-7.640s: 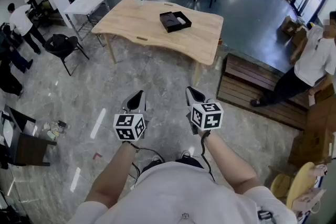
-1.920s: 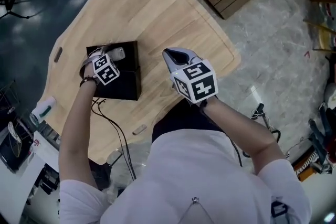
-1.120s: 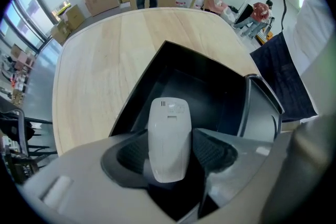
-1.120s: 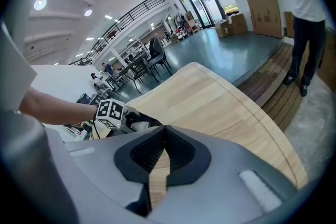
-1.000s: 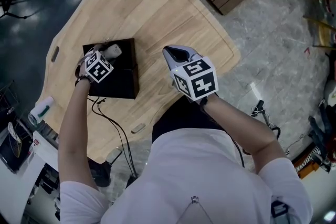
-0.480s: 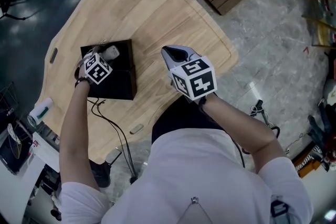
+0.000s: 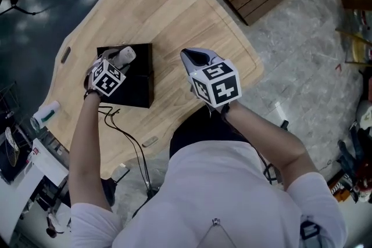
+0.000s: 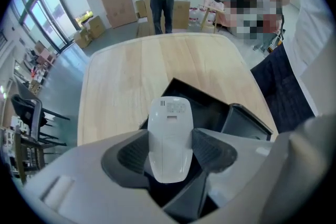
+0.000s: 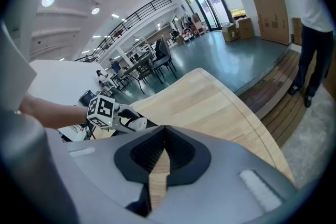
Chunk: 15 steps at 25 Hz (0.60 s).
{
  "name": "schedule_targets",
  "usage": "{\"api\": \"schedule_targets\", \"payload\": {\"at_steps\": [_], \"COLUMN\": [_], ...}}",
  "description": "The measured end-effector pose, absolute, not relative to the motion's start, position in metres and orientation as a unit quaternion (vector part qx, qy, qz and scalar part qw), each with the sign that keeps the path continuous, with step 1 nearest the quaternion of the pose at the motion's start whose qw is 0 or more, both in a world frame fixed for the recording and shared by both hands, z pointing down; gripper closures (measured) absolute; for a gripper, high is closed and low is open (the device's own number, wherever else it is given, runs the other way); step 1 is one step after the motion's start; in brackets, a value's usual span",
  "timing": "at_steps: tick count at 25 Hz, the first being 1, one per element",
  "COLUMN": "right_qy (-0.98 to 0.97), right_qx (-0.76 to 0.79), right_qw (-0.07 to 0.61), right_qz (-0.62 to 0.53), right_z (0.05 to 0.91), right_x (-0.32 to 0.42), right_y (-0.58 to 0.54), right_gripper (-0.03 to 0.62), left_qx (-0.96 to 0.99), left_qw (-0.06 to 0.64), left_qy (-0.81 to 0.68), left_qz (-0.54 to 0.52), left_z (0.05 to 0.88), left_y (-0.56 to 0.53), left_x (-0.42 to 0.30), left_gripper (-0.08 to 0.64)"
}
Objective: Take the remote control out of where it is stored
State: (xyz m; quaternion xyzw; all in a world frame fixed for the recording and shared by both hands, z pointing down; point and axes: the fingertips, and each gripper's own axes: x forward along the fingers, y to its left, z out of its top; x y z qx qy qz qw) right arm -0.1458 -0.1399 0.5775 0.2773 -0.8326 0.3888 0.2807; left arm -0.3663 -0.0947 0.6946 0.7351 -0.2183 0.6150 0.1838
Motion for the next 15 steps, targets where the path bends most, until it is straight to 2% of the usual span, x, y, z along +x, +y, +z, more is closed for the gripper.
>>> {"api": "schedule_targets", "payload": {"at_steps": [7,15], "right_qy": [-0.876,-0.918], "right_qx": [0.23,0.167], "right_qw": [0.268,0.239], "right_qz": [0.329,0.268], "right_z": [0.516,0.436], "right_x": [-0.181,-0.25], "right_y": [-0.157,-0.155], "right_gripper": [0.565,0.566], "left_qx": [0.745,0.714], "left_qw": [0.196,0.212], "left_qy": [-0.359,-0.573], "left_qz": [0.528,0.343], "left_z": [0.608,0.462], "left_y": [-0.098,-0.066], "left_x": [-0.368,-0.395], "left_gripper": [0.288,0.288]}}
